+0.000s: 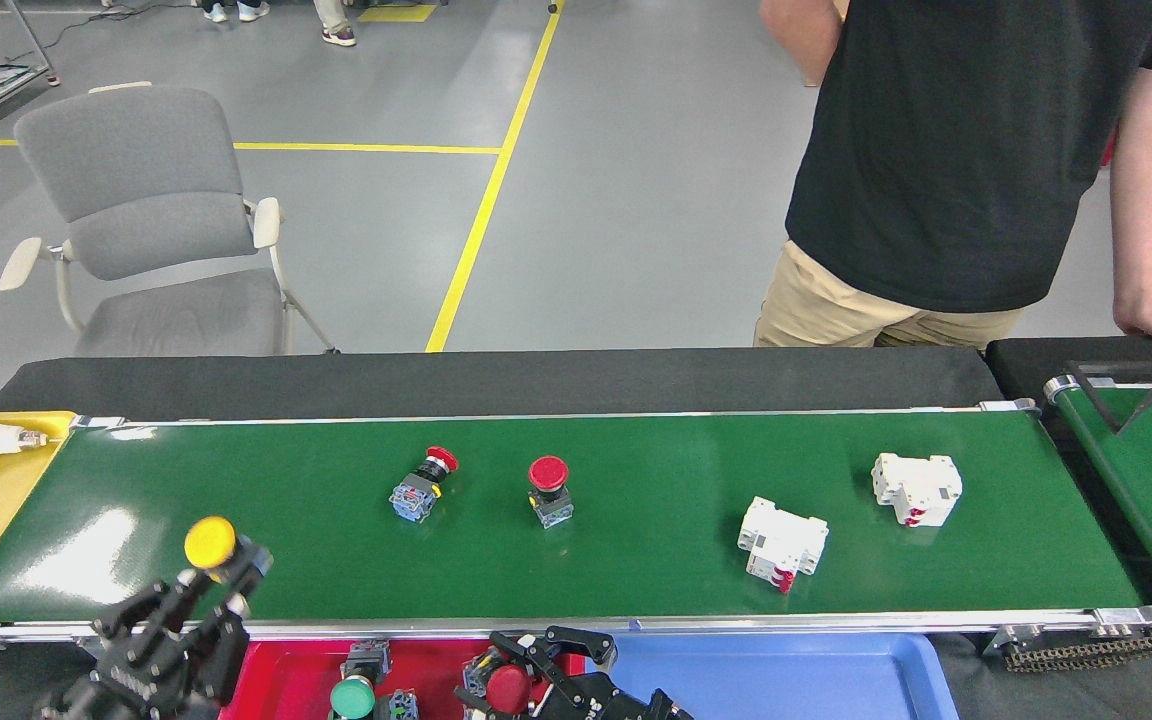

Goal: Pick switch part from conveyor to tray
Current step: 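Close the right gripper on the white switch block on the belt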

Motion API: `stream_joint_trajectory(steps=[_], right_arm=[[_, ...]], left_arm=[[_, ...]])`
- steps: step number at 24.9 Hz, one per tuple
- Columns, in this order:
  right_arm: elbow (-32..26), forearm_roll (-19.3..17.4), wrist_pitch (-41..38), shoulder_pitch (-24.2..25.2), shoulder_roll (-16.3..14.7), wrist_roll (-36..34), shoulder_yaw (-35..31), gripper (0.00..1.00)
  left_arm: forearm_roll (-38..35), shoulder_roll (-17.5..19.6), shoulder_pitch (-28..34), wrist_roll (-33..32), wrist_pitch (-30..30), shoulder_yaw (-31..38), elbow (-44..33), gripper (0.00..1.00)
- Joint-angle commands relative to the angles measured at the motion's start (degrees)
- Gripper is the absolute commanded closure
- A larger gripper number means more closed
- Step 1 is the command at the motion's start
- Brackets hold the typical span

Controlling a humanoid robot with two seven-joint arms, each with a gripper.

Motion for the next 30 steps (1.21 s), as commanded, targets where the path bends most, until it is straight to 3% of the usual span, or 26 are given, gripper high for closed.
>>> stream_joint_trajectory(steps=[1, 2, 5, 7, 9, 10, 12, 14, 16, 21, 27, 30], right_arm=[[-3.25, -0.61, 0.46, 0.33, -0.09, -1.00, -1.60, 0.00], [-5.45, -1.31, 1.42, 2.61, -0.88, -1.35, -5.65, 0.00], [-9.84, -2.89, 7.13, 13.77, 0.70, -3.37, -18.64, 0.01], [-9.84, -3.16, 11.62, 18.08, 3.34, -9.61, -26.65, 0.01], [-9.67, -3.25, 16.98, 21.42, 3.87, -15.33, -34.12, 0.01], [-9.40, -3.25, 18.83, 22.39, 3.60, -16.03, -36.06, 0.01], [-8.35, -3.25, 21.46, 22.48, 3.78, -15.77, -37.11, 0.01], [-7.29, -3.16, 23.84, 21.42, 3.60, -15.68, -36.94, 0.00], [-5.98, -2.37, 25.85, 17.91, 3.52, -14.71, -36.41, 0.00], [2.46, 1.06, 29.28, 7.19, 3.52, -9.70, -31.58, 0.01], [13.18, 1.06, 34.65, -2.22, 3.78, -8.65, -26.74, 0.00], [17.14, 0.80, 34.73, -5.65, 4.22, -7.94, -25.77, 0.00]], left_arm=[[-0.07, -1.12, 1.00, -1.21, -0.80, -0.57, -2.83, 0.11], [-0.16, -2.52, 1.79, -1.29, -0.80, -0.66, -4.15, 0.01], [-0.16, -5.51, 3.29, -1.47, -0.80, -0.13, -4.94, 0.00], [-0.07, -6.13, 3.29, -1.47, -0.80, 0.75, -5.38, 0.00], [-0.07, -6.83, 3.29, -1.47, -0.80, 2.15, -5.55, 0.00], [-0.07, -7.36, 3.20, -1.47, 1.84, 2.59, -5.64, 0.00], [-0.07, -7.80, 2.76, -1.38, 15.35, 3.82, -5.82, 0.00], [-0.34, -7.36, 2.32, -1.47, 24.69, 4.09, -5.73, 0.00], [-1.13, -6.83, 2.32, -1.38, 27.41, 6.02, -5.38, 0.00], [-1.13, -6.13, 2.24, -1.38, 23.37, 9.71, -3.80, 0.00], [-1.13, -5.69, 1.97, -1.38, 22.67, 9.19, -3.45, 0.00], [-0.87, -2.79, -2.07, -1.47, 19.41, 9.10, -0.37, 0.00]])
